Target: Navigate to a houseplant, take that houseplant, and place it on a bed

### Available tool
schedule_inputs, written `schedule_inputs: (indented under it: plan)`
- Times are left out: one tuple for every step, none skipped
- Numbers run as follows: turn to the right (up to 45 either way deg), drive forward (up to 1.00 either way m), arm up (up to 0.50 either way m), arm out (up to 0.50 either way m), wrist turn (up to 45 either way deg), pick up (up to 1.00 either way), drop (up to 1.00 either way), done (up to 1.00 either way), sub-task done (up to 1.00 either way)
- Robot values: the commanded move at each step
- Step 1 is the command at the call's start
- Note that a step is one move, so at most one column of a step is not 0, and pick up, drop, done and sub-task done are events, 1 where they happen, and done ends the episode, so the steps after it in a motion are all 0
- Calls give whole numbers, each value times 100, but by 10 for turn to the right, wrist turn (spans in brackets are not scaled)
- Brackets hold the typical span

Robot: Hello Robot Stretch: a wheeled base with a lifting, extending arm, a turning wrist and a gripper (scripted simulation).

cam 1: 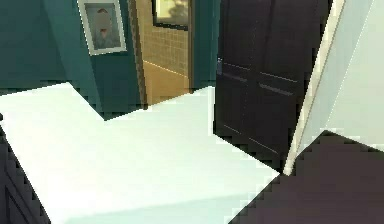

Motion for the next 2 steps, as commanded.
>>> schedule_inputs:
  plan:
    - [-120, 0, 0, 0, 0, 0, 0, 0, 0]
    - [0, 40, 0, 0, 0, 0, 0, 0, 0]
